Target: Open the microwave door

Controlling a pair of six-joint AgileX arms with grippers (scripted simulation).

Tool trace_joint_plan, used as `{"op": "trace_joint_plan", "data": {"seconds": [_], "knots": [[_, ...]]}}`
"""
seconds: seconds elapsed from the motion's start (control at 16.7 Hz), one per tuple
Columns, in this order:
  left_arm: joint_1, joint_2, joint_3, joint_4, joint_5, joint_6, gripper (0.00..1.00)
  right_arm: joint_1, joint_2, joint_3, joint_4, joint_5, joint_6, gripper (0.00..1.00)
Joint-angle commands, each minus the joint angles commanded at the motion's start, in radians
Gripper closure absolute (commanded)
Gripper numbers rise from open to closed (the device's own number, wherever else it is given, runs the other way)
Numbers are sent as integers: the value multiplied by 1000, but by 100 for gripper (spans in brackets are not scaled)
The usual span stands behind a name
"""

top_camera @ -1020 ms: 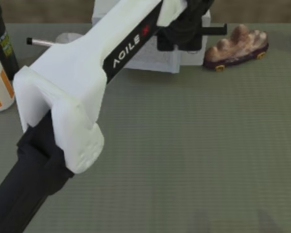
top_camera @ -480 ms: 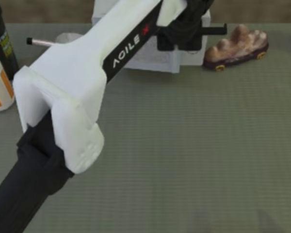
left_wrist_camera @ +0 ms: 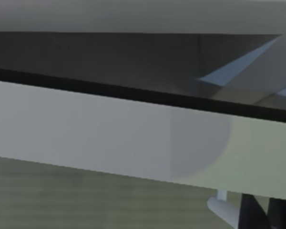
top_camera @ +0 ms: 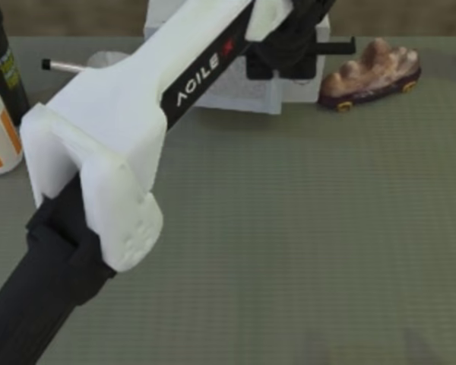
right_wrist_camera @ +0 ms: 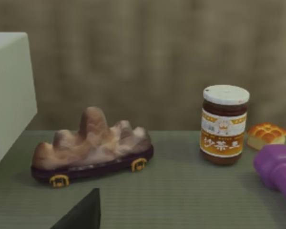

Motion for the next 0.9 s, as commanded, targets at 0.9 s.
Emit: {"op": "trace_joint_plan", "data": {"seconds": [0.9], "knots": [[14,-296,-547,287,42,112,100,0,0,0,0,0,0,0]]}}
